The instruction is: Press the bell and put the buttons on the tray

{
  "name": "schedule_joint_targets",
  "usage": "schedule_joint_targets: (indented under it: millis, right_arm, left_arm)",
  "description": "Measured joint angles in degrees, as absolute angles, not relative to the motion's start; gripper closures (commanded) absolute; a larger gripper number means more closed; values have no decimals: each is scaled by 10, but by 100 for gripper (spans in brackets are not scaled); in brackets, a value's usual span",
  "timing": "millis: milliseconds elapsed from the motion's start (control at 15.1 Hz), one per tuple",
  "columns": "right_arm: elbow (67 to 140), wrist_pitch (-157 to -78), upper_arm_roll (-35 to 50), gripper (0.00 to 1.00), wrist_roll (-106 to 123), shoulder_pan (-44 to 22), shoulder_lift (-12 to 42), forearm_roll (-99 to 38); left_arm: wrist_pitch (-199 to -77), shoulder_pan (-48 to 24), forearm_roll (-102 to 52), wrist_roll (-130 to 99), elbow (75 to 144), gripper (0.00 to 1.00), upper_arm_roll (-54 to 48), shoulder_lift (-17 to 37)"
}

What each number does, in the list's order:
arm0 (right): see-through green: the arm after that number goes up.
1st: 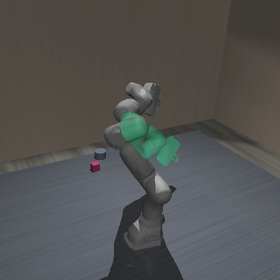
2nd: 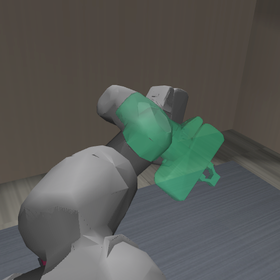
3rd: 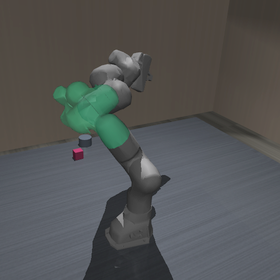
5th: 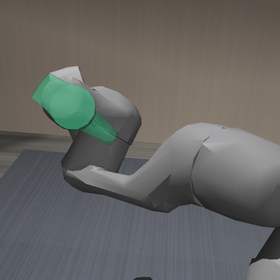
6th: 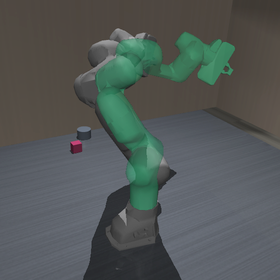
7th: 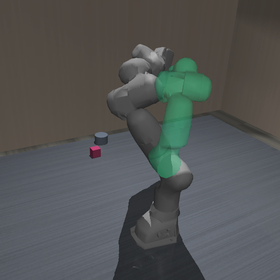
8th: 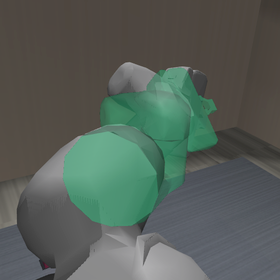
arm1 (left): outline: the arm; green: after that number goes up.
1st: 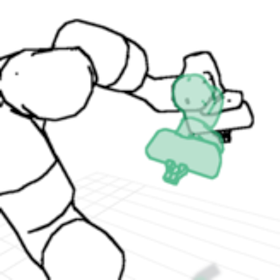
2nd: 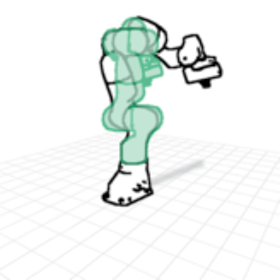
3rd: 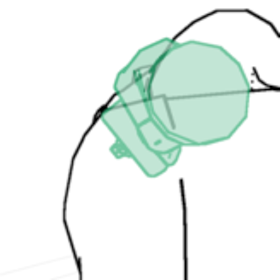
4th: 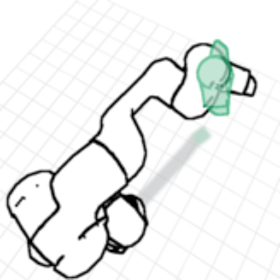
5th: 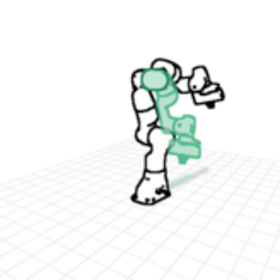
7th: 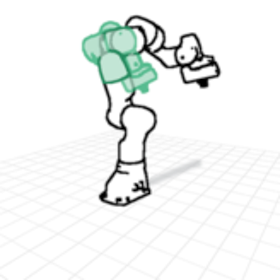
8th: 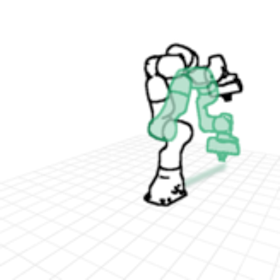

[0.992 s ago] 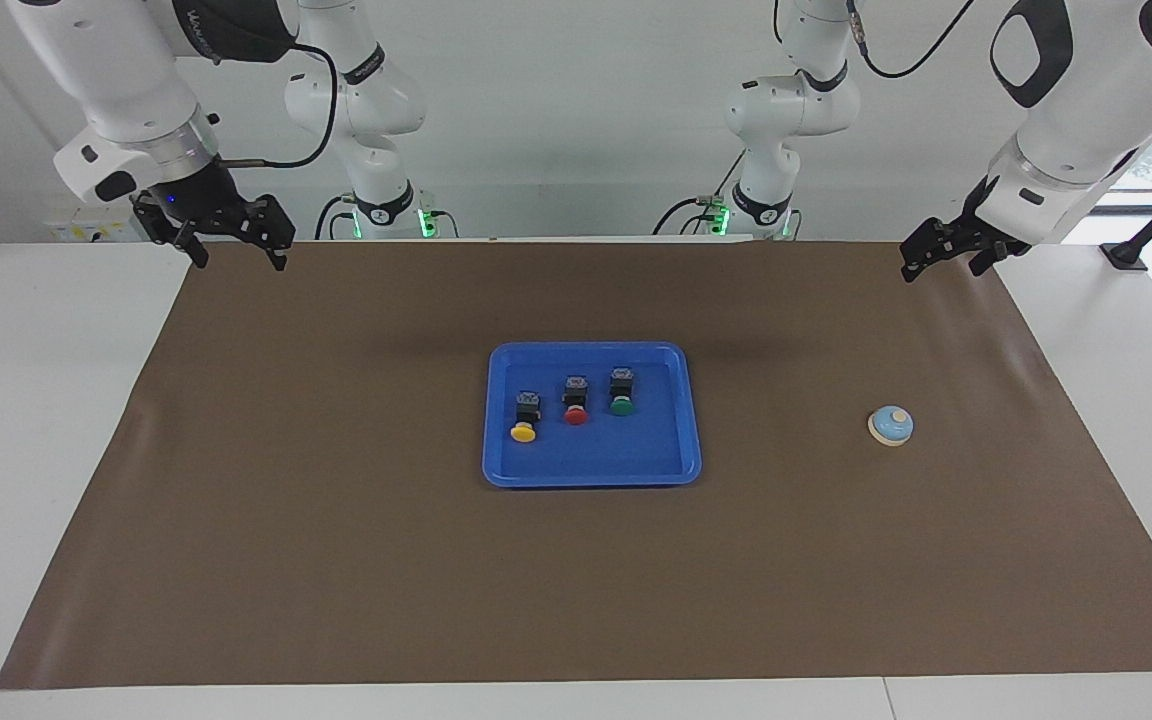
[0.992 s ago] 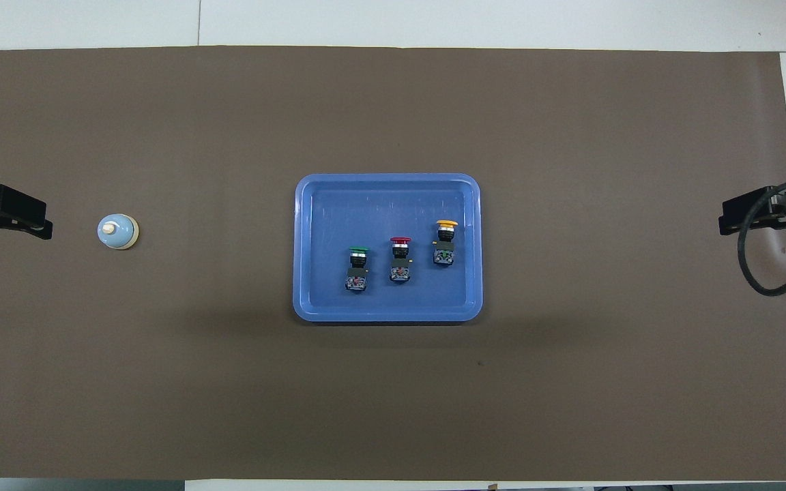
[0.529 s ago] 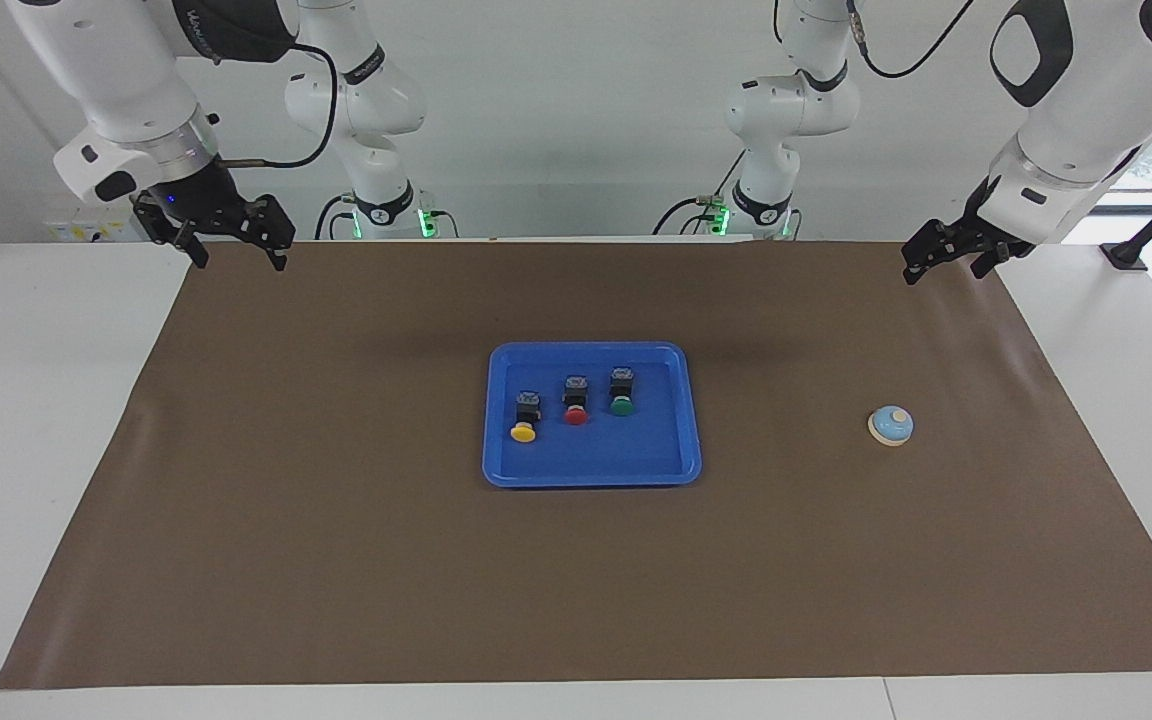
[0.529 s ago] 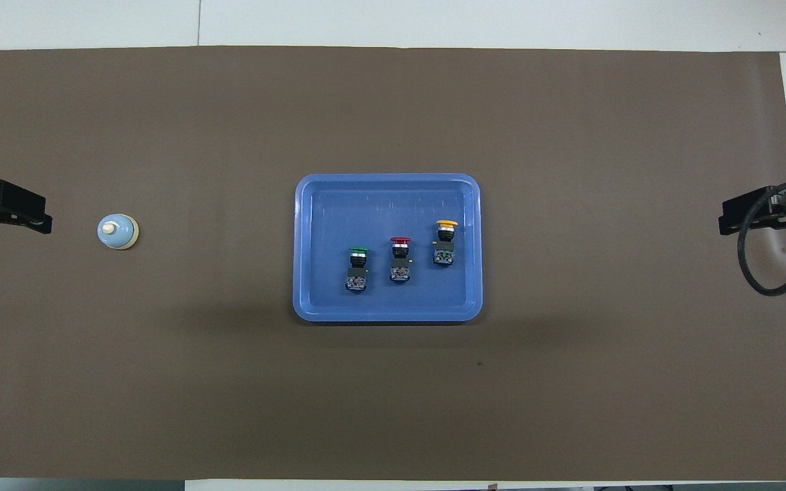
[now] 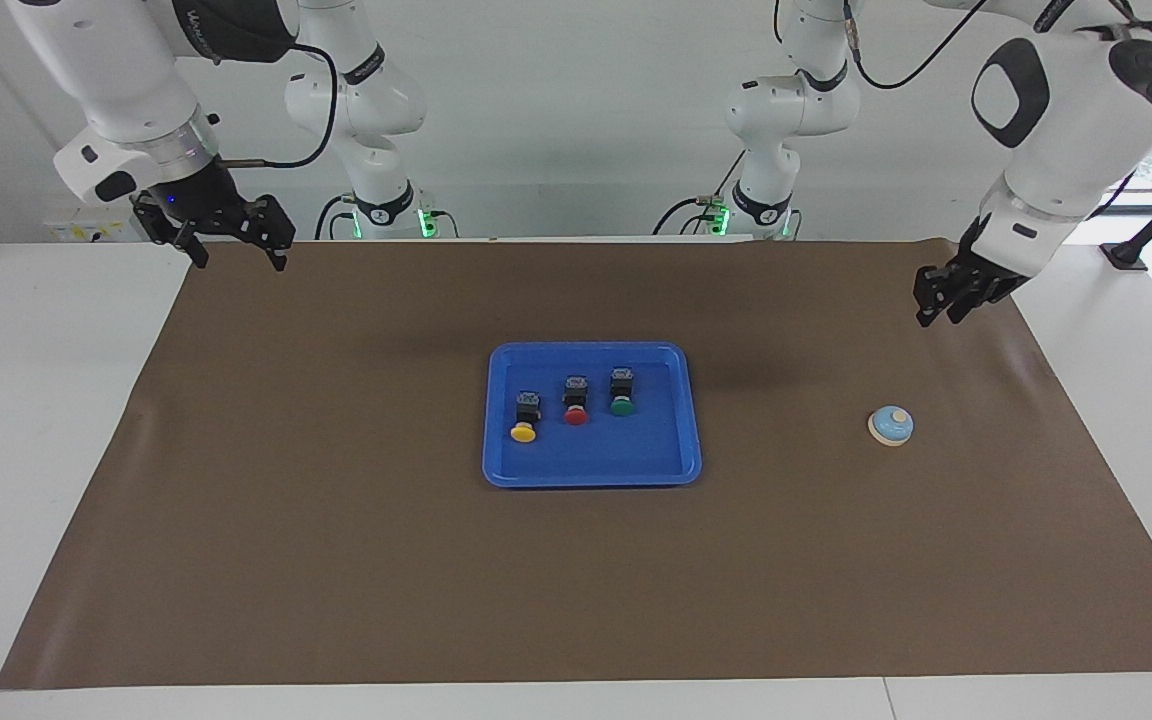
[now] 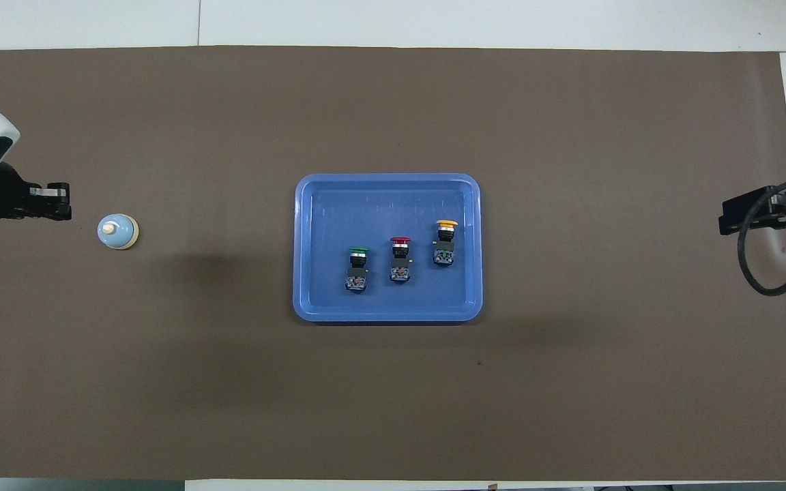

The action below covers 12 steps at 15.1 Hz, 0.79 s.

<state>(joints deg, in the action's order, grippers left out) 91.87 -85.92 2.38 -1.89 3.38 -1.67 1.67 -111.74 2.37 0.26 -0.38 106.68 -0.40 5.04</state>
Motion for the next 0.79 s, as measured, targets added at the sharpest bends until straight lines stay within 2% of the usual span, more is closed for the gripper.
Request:
schedule_joint_targets:
  millis: [198, 794]
  right_arm:
    - [919, -859, 24, 0, -19, 34, -17, 17]
    - [919, -859, 24, 0, -19, 34, -17, 17]
  left_arm:
    - [-1206, 41, 3, 11, 1102, 100, -4, 89]
    - [-1280, 43, 3, 12, 1168, 100, -3, 101]
